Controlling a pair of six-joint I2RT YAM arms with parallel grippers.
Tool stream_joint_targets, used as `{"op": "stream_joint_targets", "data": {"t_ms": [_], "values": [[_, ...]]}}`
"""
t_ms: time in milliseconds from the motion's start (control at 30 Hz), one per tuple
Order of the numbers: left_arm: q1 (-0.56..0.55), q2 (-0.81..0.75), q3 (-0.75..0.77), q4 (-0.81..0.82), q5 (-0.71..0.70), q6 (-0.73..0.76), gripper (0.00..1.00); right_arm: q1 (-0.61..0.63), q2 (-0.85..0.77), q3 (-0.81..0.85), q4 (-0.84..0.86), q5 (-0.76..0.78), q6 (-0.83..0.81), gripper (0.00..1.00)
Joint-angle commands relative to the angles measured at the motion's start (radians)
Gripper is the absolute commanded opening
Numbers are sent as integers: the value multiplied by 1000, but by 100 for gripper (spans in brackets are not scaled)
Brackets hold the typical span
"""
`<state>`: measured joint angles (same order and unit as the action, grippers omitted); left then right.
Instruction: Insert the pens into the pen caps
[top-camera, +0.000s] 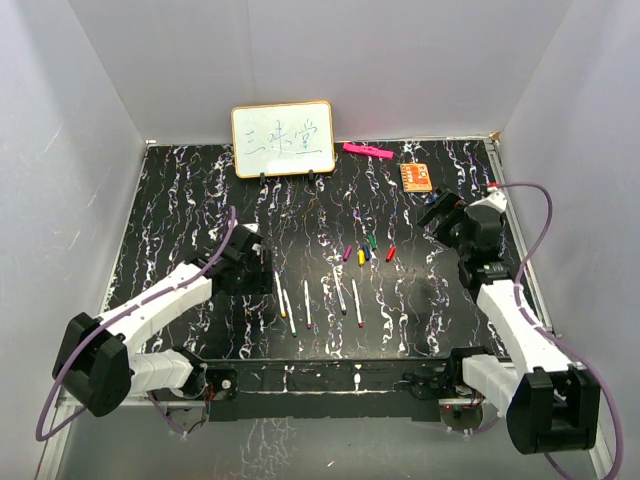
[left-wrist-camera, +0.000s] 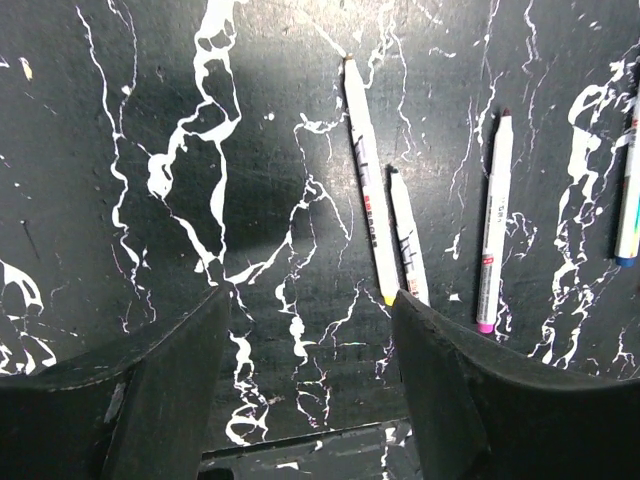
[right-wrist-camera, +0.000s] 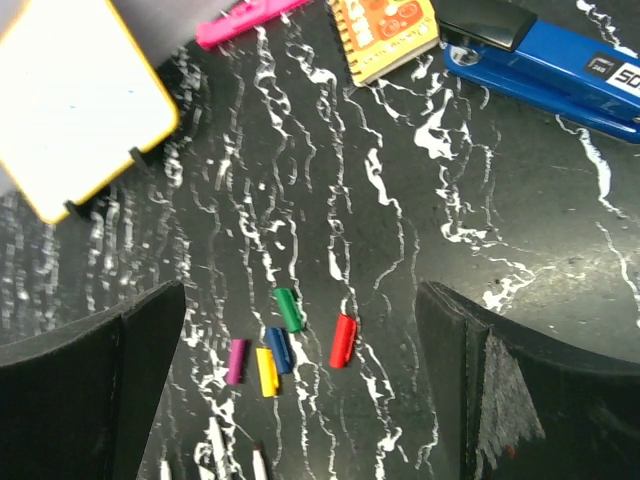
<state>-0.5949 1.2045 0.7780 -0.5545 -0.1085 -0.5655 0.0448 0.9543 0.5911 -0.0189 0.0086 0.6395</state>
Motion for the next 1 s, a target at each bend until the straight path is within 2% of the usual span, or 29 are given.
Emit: {"op": "stream_joint_targets", "data": {"t_ms": [0,67,200,267,500,967], "values": [[-31,33,49,-64,-14,-44,64,9,98,158,-190,25,-115,98],[-48,57,65,-77,-12,-54,66,67,138,203,-245,81,-131,98],[-87,108,95,-91,-56,-92,69,279,186,248,-304,343,-167,98],[-100,125,99,-86,-70,-108,69,332,215,273,-339,399,-162,98],[-114,159,99,-66,-82,-136,67,353,245,283,-351,359,-150,98],[-134,244,105,-29,-105,-166,63,359,203,228,-320,330,-153,98]]}}
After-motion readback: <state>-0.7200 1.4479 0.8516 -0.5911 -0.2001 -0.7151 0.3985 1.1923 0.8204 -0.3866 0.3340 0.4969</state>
